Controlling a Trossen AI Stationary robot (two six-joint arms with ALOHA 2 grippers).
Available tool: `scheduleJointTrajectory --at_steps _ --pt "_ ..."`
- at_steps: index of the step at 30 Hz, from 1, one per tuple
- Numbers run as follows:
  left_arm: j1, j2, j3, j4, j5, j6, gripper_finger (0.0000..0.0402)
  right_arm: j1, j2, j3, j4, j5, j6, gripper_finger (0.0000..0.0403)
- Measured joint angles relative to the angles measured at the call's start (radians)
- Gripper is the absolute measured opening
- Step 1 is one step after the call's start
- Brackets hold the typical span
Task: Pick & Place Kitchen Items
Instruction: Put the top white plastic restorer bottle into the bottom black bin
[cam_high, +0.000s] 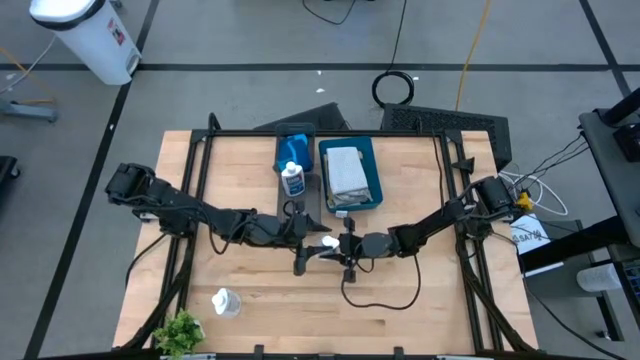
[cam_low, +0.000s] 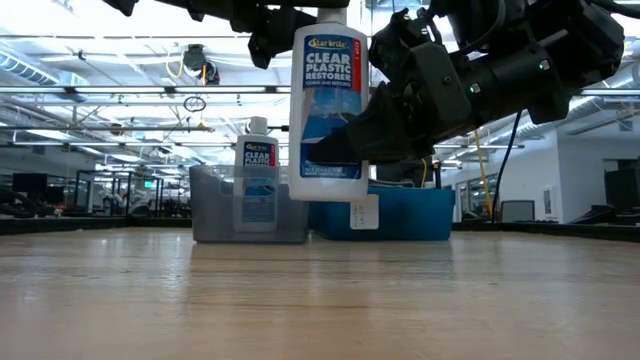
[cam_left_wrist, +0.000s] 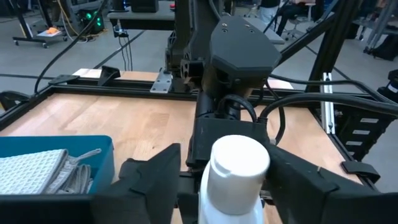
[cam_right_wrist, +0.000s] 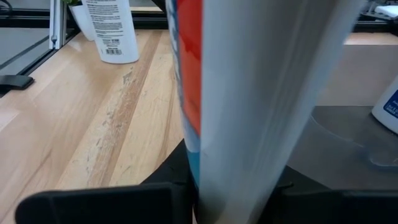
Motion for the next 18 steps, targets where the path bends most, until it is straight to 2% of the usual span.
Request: scheduleJointTrajectory --at_steps 5,18 --pt "0.000 0.000 0.000 -0.001 0.000 0.000 0.0246 0.000 0.000 0.000 0.000 0.000 0.001 0.0070" --pt "0.000 0.000 0.000 -0.005 0.000 0.003 0.0248 0.000 0.000 0.000 0.002 0.002 0.002 0.0070"
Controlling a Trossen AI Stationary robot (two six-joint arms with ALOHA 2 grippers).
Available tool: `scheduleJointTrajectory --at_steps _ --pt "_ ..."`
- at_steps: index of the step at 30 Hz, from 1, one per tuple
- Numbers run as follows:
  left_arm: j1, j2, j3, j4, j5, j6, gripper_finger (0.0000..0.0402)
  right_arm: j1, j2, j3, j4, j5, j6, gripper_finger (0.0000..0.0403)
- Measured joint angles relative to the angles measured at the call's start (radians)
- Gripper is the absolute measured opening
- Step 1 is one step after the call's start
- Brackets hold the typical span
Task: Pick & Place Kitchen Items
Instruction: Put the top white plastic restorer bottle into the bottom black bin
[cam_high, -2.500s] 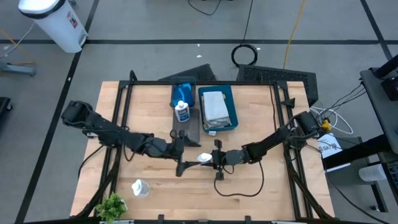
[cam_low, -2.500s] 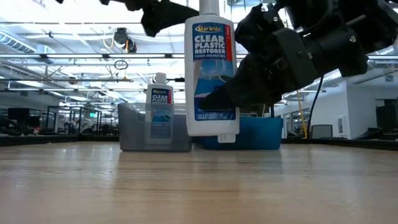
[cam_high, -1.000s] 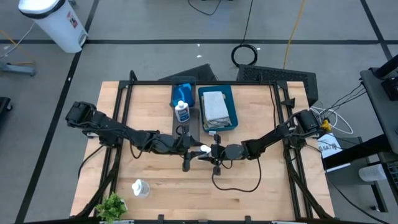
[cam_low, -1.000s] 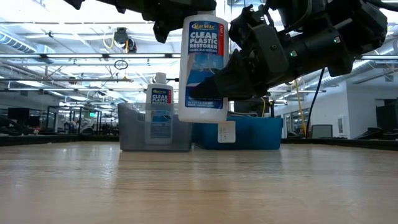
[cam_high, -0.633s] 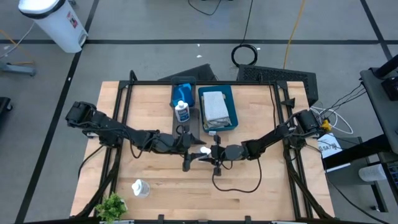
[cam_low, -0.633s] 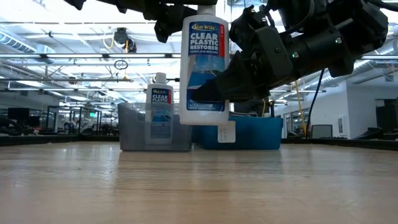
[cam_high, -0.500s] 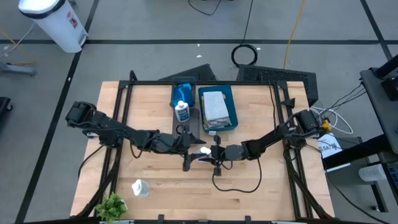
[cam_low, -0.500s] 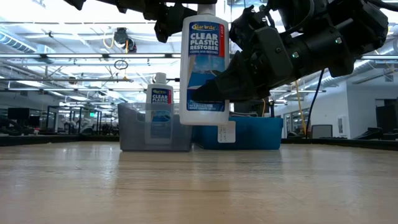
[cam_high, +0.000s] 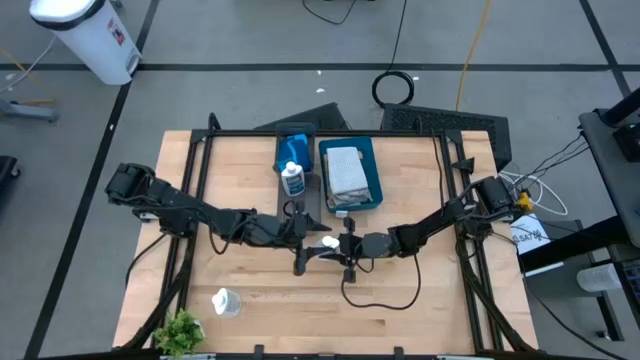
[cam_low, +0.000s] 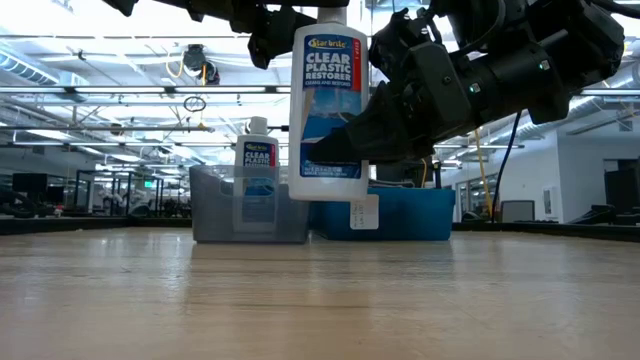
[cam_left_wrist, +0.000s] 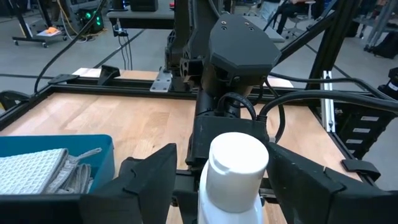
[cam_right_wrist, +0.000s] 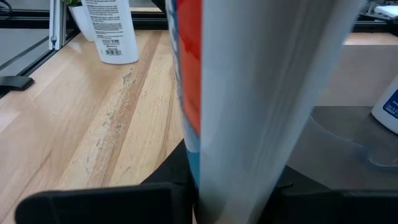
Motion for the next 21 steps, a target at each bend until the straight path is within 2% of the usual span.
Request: scheduleJointTrajectory --at_steps 21 --pt "0.006 0.000 0.000 -0.001 0.002 0.001 0.0242 0.000 0.000 0.000 0.000 0.001 0.000 0.0070"
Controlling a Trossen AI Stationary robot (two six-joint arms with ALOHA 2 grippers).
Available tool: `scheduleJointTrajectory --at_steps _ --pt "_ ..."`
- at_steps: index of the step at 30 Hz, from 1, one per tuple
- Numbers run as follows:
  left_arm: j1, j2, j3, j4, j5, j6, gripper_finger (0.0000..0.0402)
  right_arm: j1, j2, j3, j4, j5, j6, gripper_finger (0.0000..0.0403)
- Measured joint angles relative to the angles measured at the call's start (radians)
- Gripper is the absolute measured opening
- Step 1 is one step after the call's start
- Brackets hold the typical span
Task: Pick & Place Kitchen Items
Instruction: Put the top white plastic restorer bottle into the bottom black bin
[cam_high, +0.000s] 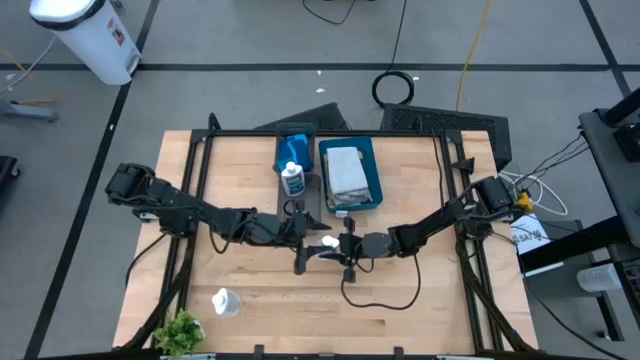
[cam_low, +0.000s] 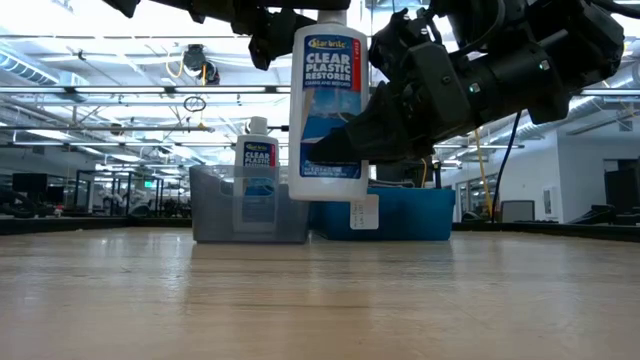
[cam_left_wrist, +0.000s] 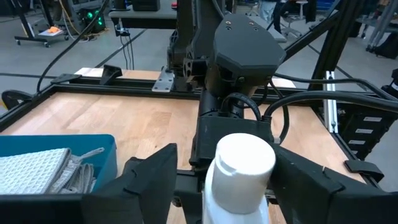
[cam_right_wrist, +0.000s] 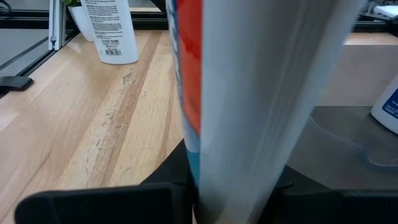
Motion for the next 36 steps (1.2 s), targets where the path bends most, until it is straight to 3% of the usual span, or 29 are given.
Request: scheduleJointTrajectory --at_steps 3,8,14,25,30,36 --pt "0.000 0.000 0.000 -0.003 0.004 -0.002 0.0209 0.000 0.000 0.000 0.000 0.001 0.000 0.0070" --pt "-0.001 0.000 0.000 -0.004 0.008 0.003 0.0122 -0.002 0.000 0.000 0.000 0.002 0.007 0.0070" --pt "-0.001 0.000 0.000 -0.009 0.008 0.003 0.0117 -0.006 0.000 0.000 0.000 -0.001 0.008 0.0070" --pt "0.000 0.000 0.000 -0.009 0.027 -0.006 0.0255 -0.005 0.000 0.000 0.034 0.000 -0.005 0.0070" --pt "0.000 0.000 0.000 -0.009 0.027 -0.005 0.0272 -0.005 0.000 0.000 0.037 0.000 -0.020 0.0070" --pt "0.000 0.000 0.000 -0.008 0.026 -0.004 0.0258 -0.005 0.000 0.000 0.037 0.000 -0.019 0.0070"
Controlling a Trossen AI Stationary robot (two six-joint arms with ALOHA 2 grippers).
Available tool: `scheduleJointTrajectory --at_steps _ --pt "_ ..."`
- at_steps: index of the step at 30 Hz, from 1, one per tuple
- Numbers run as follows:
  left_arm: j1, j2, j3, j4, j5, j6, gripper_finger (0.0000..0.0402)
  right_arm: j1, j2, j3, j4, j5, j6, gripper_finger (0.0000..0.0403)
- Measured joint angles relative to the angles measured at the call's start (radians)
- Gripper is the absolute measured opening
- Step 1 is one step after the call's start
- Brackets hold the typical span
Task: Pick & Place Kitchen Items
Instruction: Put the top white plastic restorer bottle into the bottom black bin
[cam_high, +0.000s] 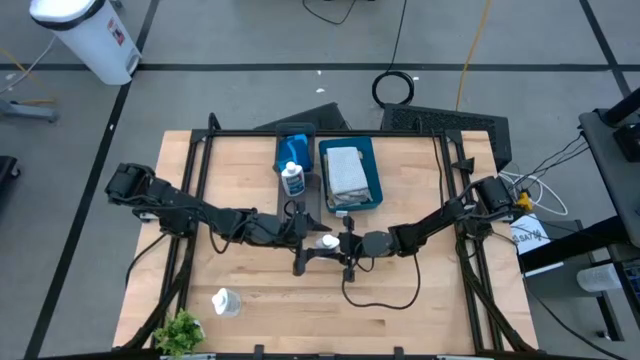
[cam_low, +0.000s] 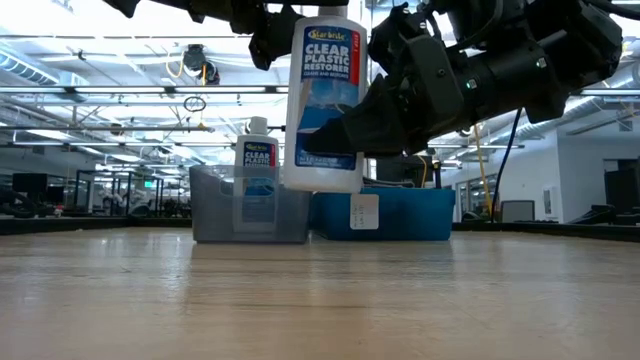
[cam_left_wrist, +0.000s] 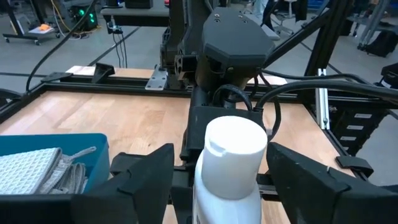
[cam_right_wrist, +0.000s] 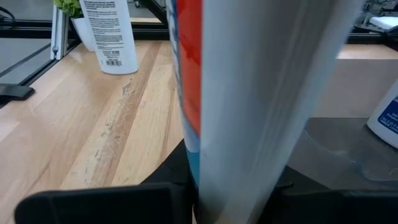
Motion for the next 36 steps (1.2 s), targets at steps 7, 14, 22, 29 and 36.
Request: scheduleJointTrajectory --at_steps 7,14,22,29,36 --pt "0.002 0.000 0.000 0.010 0.000 0.006 0.0230 0.000 0.000 0.000 0.000 0.000 0.002 0.0070" --pt "0.011 0.000 0.000 0.010 0.001 0.003 0.0209 0.000 0.000 0.000 0.000 0.001 0.004 0.0070" --pt "0.015 0.000 0.000 0.010 0.002 0.003 0.0200 0.000 0.000 0.000 0.000 0.002 0.003 0.0070" --pt "0.016 0.000 0.000 0.030 0.004 0.000 0.0199 0.000 0.000 0.000 0.003 0.002 0.002 0.0070" --pt "0.016 0.000 0.000 0.034 0.004 0.004 0.0200 0.000 0.000 0.000 0.001 0.001 0.000 0.0070"
